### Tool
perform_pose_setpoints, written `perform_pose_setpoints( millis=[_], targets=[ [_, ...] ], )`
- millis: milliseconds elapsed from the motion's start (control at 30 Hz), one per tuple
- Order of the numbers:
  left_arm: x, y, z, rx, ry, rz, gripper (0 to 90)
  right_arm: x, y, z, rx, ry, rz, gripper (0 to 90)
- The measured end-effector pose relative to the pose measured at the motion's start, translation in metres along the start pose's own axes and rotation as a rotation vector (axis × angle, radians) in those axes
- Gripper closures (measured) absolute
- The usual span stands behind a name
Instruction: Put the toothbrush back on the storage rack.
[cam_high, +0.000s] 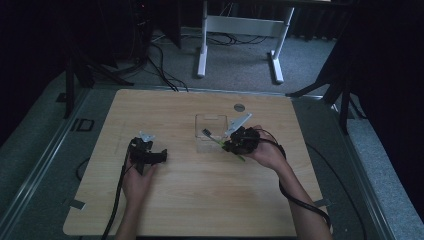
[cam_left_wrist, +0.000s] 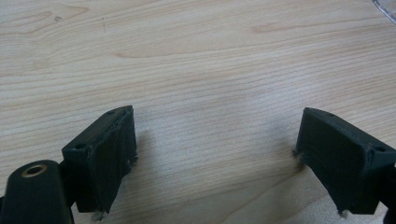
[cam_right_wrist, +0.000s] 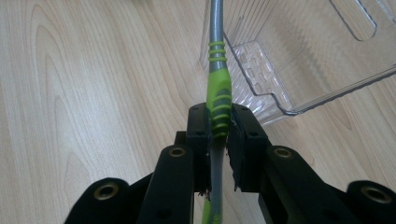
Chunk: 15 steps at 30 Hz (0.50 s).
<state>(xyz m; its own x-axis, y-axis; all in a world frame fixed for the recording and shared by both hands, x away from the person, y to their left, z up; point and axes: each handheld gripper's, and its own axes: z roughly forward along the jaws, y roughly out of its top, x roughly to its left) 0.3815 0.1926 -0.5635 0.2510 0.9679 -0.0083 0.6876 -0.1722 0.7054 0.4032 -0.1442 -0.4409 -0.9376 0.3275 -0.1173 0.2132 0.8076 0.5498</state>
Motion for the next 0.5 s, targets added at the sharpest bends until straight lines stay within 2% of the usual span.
perform_pose_setpoints(
  millis=[267, 500],
  targets=[
    [0.0, 0.0, 0.0, 0.0, 0.0, 0.0, 12.7, -0.0014, 0.0002, -0.0011, -0.017, -0.009, 0.012, 79.4],
    [0.0, 0.0, 0.0, -0.001, 0.0, 0.0, 12.7, -0.0041, -0.0008, -0.0044, -0.045, -0.019, 0.041, 79.4]
  ],
)
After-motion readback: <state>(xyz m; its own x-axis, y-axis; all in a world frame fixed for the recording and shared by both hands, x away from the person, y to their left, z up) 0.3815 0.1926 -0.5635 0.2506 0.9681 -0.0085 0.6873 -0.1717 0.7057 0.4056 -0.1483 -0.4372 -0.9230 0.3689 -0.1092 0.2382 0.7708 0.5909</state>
